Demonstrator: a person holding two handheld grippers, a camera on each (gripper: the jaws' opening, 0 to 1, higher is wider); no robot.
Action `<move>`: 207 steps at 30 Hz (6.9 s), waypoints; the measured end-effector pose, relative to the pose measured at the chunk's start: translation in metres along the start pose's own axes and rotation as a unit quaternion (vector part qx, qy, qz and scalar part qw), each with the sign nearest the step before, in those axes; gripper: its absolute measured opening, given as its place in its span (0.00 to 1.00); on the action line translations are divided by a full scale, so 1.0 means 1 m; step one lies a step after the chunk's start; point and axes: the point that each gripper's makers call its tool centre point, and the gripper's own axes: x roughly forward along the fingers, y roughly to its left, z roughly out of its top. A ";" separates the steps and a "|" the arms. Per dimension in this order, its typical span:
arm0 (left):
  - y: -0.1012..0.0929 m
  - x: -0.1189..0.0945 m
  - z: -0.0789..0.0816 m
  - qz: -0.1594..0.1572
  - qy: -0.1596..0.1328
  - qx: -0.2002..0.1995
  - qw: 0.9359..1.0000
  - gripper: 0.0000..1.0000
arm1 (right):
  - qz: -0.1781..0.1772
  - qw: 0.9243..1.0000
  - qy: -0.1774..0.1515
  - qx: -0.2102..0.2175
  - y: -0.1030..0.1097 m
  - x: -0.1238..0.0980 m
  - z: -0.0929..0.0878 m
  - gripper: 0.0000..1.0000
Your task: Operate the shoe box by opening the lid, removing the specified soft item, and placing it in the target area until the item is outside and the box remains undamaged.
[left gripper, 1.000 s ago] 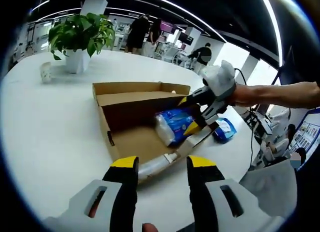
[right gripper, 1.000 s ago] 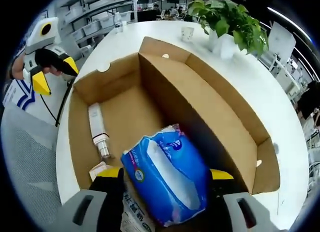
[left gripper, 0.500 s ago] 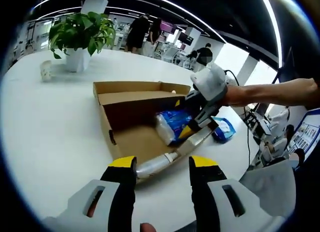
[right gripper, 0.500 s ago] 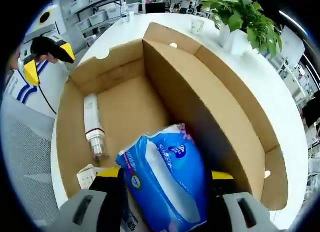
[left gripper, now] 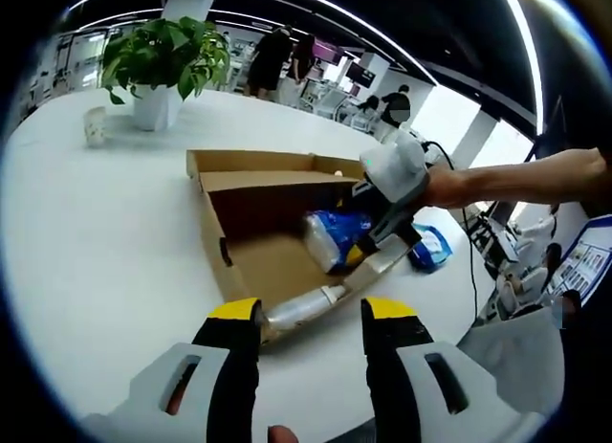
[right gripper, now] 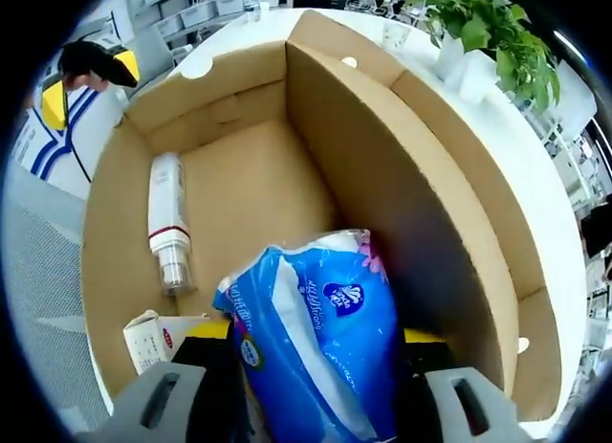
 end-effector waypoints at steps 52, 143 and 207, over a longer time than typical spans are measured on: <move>-0.034 -0.009 0.011 -0.026 -0.020 0.008 0.999 0.41 | -0.042 0.996 -0.075 -0.023 0.009 -0.081 0.025 0.38; -0.191 0.083 0.010 -0.147 0.051 0.116 0.981 0.42 | -0.150 0.980 -0.007 0.133 0.047 -0.199 -0.277 0.38; -0.178 0.079 0.001 -0.084 0.064 0.098 0.990 0.42 | -0.093 0.990 0.093 0.055 0.004 -0.168 -0.383 0.38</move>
